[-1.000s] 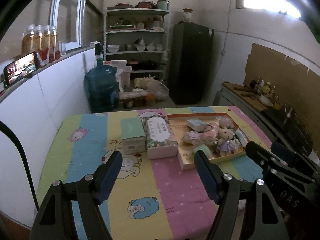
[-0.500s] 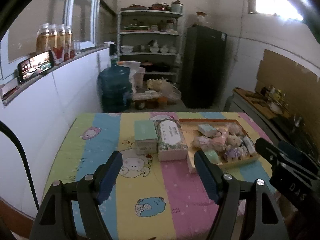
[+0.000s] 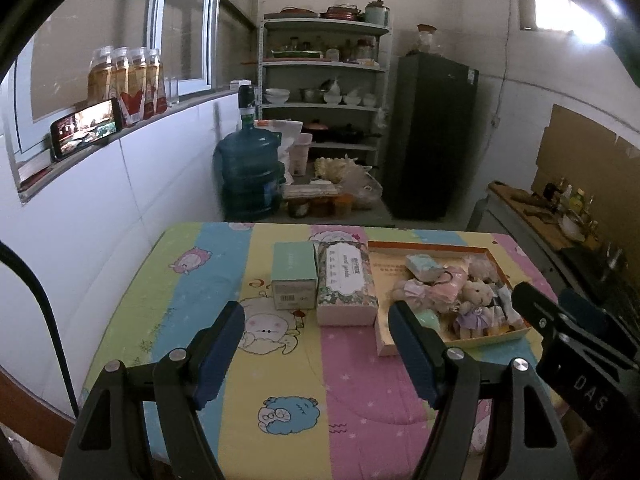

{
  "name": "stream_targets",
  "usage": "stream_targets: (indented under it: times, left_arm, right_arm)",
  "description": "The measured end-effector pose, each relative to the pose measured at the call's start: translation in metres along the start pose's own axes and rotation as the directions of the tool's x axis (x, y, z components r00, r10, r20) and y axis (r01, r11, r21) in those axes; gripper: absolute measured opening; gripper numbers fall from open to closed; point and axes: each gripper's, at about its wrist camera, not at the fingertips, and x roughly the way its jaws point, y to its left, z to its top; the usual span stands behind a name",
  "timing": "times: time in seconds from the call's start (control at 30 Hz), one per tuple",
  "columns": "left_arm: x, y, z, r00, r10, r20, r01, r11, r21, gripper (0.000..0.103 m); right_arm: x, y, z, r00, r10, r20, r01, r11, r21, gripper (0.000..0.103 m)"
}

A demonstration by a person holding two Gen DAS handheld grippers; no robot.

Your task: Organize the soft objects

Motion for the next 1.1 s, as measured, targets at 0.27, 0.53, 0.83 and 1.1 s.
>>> stream_targets:
  times: [0.27,0.53,0.83,1.1]
  left_arm:
    - [0.0005,0.0006,0.0000,1.000,0.004,-0.001,-0.004,1.000,-0.001,0.074]
    - [0.0015,0.0015,-0.0001,1.000,0.003,-0.002,-0.003,1.000,0.002,0.074]
    - [0.0024,0.0011,-0.0007,1.000,0.003,-0.006,-0.003,1.000,0.000,0.075]
    - [0.0027,-0.0009,-0.0016,1.000,0.004,-0.008,-0.004,1.000,0.000,0.074]
  right_arm:
    - [0.0036,0.0014,-0.0020,1.000,0.015,-0.010,-0.015,1.000,-0.004,0.071]
    - [0.0031,0.0016,-0.0023,1.000,0.015,-0.010,-0.015,1.000,-0.005,0.071]
    - [0.0041,0.0003,-0.0037,1.000,0.011,-0.014,-0.011,1.000,-0.006,0.071]
    - [0.0056,-0.0020,-0.0047,1.000,0.013,-0.017,-0.013,1.000,-0.008,0.071]
